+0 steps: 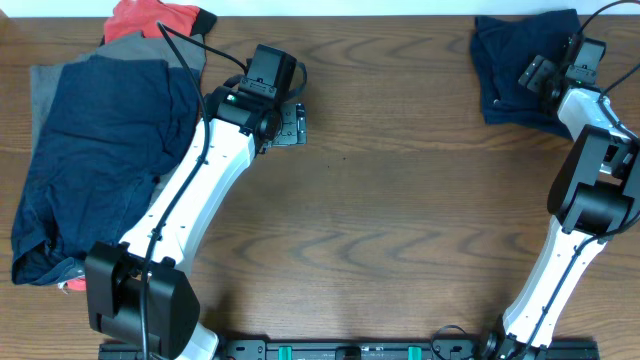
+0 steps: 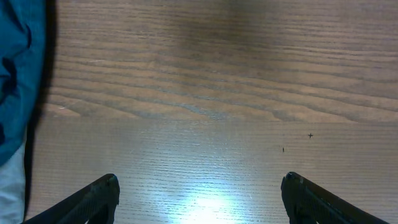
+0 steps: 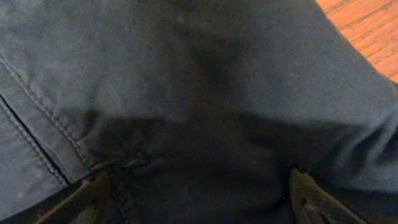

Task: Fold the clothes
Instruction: 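Release the shorts and lift the right gripper away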

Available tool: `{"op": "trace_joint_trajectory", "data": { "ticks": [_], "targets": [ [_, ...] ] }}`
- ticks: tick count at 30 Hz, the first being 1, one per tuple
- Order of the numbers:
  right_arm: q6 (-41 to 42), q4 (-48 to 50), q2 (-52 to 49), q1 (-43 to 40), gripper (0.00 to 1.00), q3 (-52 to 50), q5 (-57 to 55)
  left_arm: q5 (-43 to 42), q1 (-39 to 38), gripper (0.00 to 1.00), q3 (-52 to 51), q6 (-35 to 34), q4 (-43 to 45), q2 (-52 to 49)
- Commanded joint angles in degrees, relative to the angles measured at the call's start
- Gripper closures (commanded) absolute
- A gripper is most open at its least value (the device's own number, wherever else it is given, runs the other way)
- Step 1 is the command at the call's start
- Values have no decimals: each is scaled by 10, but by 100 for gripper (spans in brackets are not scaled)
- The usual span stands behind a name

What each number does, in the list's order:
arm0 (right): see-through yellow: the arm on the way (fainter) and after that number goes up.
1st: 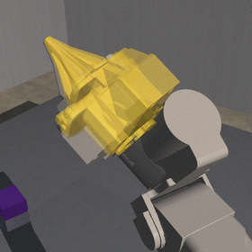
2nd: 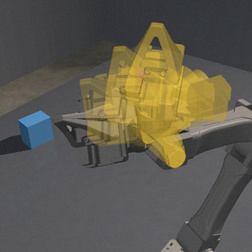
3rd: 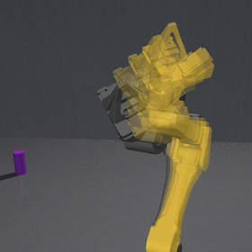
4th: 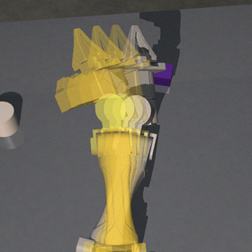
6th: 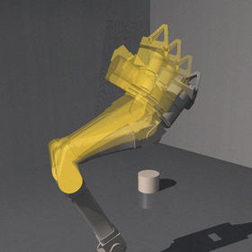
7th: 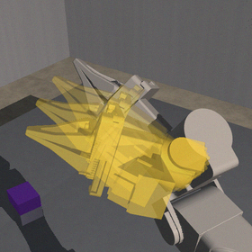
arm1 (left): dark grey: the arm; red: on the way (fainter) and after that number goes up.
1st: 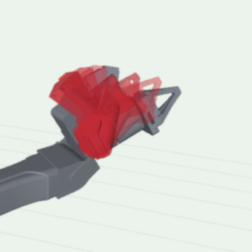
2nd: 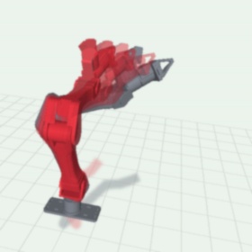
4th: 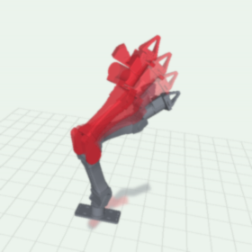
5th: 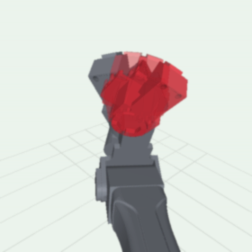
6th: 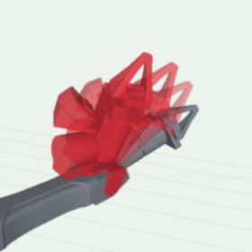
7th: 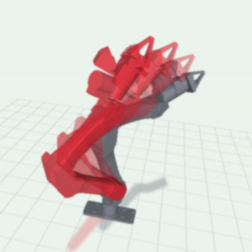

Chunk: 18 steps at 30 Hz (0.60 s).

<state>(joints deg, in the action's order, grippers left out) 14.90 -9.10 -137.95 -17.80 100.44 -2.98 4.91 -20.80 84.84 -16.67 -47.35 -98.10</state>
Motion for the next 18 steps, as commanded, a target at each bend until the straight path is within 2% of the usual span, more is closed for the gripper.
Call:
{"op": "trace_joint_trajectory", "data": {
  "ticks": [1, 2, 6, 8, 9, 18],
  "targets": [
    [23, -12, -34, 9, 6, -19, 32, 3, -1, 15, -3, 1, -1, -7],
    [23, -12, -33, 9, 1, -18, 32, 3, -1, 15, -3, 1, -1, -7],
    [22, -47, -12, 8, 1, 6, 32, 3, -1, 15, -3, 1, -1, -7],
    [17, -78, 11, 8, 1, 24, 33, 2, -1, 2, -3, 1, -1, -7],
    [13, -97, 28, 8, 1, 35, 33, 2, -1, 0, -3, 1, -1, -7],
    [-84, -240, 243, 11, 1, 84, 57, 3, -1, 2, -3, 1, -1, -7]
  ]
}}
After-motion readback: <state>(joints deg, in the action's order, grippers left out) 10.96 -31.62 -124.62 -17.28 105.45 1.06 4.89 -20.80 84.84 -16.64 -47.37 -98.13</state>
